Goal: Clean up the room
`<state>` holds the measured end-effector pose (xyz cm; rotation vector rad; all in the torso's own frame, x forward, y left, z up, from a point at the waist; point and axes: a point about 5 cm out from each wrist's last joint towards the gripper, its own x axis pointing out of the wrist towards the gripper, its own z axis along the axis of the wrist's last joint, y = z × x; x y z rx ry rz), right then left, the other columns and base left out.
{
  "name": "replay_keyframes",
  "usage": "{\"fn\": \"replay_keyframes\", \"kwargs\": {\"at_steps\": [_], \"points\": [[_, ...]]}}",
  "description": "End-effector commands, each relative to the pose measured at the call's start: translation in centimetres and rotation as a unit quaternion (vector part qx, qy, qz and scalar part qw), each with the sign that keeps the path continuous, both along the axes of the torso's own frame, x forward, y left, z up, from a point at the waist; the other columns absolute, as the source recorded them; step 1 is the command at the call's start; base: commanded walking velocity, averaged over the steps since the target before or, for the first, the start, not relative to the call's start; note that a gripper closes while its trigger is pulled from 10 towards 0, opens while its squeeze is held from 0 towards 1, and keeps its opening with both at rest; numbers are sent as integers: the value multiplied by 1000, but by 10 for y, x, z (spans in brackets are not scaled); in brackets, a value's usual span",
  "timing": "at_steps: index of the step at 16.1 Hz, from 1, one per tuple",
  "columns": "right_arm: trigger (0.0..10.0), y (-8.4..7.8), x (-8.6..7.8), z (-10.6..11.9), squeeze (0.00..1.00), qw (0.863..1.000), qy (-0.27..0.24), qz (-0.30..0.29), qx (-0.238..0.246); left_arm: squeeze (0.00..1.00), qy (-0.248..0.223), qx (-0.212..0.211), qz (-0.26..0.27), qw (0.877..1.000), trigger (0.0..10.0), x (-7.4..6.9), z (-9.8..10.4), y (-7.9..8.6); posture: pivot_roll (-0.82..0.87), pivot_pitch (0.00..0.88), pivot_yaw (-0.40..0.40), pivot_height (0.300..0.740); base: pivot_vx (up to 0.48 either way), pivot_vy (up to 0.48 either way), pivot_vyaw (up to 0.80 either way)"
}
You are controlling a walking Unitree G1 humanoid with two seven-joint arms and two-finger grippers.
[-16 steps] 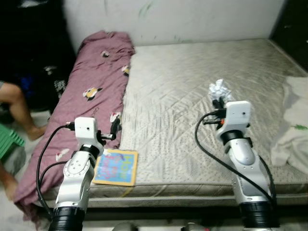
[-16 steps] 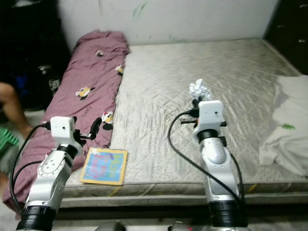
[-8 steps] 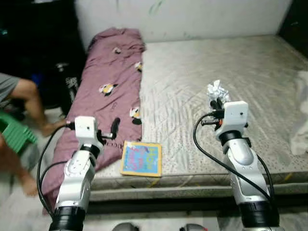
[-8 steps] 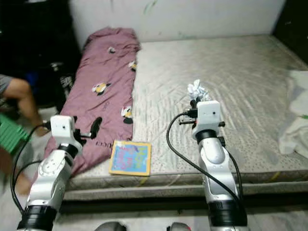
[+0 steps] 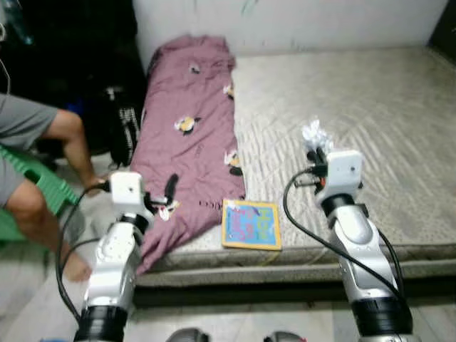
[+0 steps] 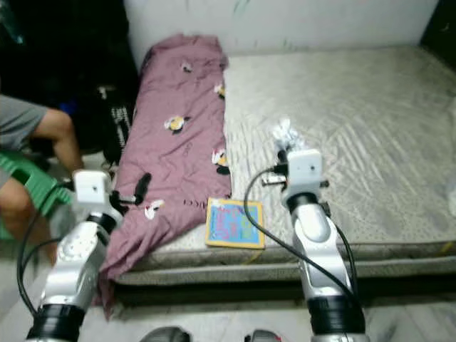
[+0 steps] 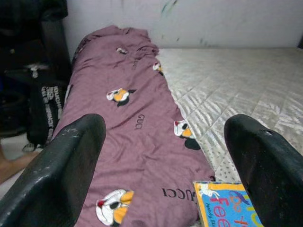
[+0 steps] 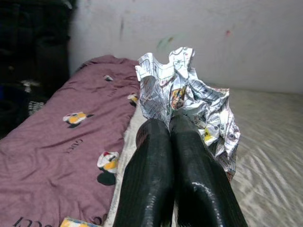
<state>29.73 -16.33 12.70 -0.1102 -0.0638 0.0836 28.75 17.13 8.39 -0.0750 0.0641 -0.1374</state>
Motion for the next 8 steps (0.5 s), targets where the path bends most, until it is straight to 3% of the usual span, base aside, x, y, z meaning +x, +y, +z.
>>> {"fn": "replay_keyframes", "kwargs": {"at_steps": [1, 8], "points": [[10000, 9, 2, 6, 0, 1000, -11, 18, 8, 0, -4, 12, 13, 1000, 10000, 1, 3, 10, -75, 0, 54, 740, 0, 480, 0], [10000, 9, 1, 9, 0, 1000, -23, 19, 6, 0, -8, 10, 13, 1000, 10000, 0, 4, 9, -79, 0, 53, 740, 0, 471, 0]]}}
